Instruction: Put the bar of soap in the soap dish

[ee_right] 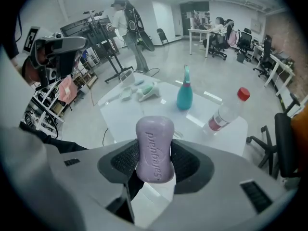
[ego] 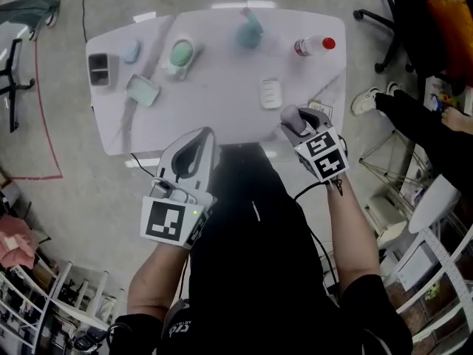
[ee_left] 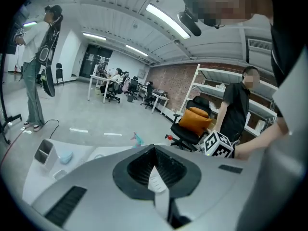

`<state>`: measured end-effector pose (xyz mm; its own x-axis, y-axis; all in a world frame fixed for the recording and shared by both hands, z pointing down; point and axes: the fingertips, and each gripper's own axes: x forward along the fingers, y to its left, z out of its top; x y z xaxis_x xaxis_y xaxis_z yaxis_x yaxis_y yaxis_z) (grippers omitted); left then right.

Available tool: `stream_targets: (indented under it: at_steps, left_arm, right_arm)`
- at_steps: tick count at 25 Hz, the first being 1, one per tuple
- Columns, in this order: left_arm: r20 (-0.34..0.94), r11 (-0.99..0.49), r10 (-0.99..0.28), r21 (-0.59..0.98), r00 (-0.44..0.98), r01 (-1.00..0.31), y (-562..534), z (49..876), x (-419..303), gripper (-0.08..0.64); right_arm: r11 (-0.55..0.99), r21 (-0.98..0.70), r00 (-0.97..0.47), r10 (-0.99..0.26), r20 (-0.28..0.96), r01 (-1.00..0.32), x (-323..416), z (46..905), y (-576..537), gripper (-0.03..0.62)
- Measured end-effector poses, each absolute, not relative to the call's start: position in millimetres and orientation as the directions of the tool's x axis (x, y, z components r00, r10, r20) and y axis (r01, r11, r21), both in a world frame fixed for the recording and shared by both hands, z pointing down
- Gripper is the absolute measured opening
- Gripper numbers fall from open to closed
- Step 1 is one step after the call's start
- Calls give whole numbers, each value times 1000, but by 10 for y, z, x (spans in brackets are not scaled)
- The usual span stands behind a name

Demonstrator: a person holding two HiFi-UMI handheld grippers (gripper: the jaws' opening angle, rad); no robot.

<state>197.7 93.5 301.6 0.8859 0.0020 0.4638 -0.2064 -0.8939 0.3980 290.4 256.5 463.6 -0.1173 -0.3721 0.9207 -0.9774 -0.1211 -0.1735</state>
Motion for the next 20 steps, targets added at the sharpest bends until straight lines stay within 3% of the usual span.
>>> stream_targets:
  at_steps: [5, 11, 20]
  left_arm:
    - [500, -869, -16, 421, 866, -259, 907, 3543, 2075, 8]
    - [452, -805, -89, 492, 888, -331, 761, 3888, 2238, 8]
    - [547, -797, -65, 475, 834, -373, 985, 4413, 1936, 8]
  right_arm:
    - [-112, -200, -150, -351, 924, -973, 2974, 5243, 2583, 212]
    - [-151, -209, -146, -348, 926, -966, 3088, 5853, 2492, 212]
    - [-499, -259, -88, -341, 936, -827, 3314, 6382, 2440, 212]
